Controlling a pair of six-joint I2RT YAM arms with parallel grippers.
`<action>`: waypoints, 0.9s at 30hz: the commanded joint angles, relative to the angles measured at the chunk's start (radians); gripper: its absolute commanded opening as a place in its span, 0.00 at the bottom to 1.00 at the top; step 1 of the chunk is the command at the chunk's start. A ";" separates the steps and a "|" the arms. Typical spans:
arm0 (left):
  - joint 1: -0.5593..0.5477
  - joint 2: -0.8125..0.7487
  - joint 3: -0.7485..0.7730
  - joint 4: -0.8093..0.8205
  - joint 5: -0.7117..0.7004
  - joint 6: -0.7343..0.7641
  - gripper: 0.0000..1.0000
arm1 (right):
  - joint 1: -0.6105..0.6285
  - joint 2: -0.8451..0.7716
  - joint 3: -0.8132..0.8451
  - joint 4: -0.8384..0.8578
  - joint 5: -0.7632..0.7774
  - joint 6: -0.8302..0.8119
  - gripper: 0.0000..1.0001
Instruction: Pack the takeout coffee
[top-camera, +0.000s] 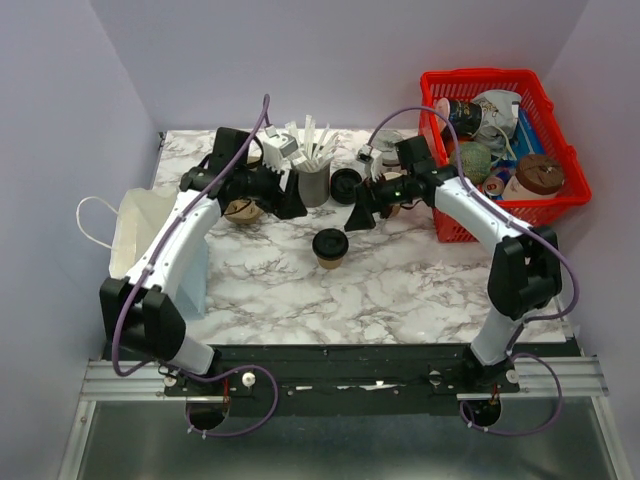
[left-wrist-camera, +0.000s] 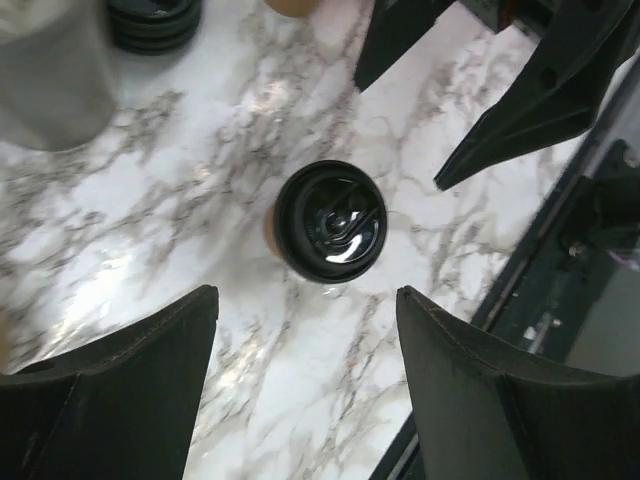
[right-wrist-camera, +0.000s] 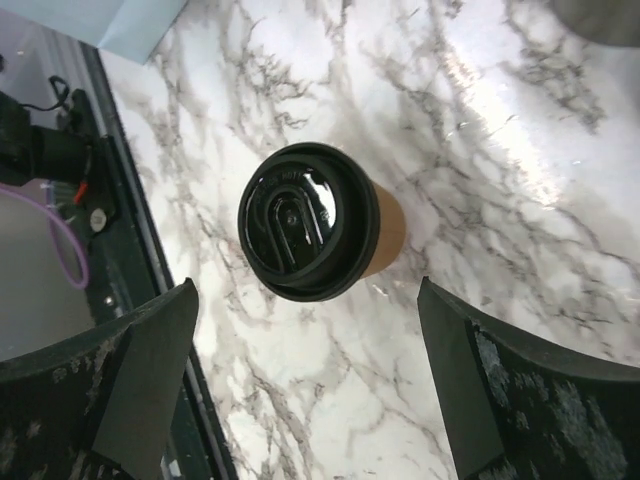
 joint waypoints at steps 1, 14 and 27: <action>0.009 -0.070 0.049 -0.133 -0.270 0.113 0.78 | -0.003 -0.093 0.085 -0.113 0.166 -0.105 0.97; 0.078 0.103 0.328 -0.273 -0.522 0.097 0.65 | -0.003 -0.314 0.194 -0.334 0.314 -0.286 0.94; 0.135 0.439 0.547 -0.229 -0.574 0.043 0.61 | -0.002 -0.392 0.277 -0.447 0.344 -0.334 0.94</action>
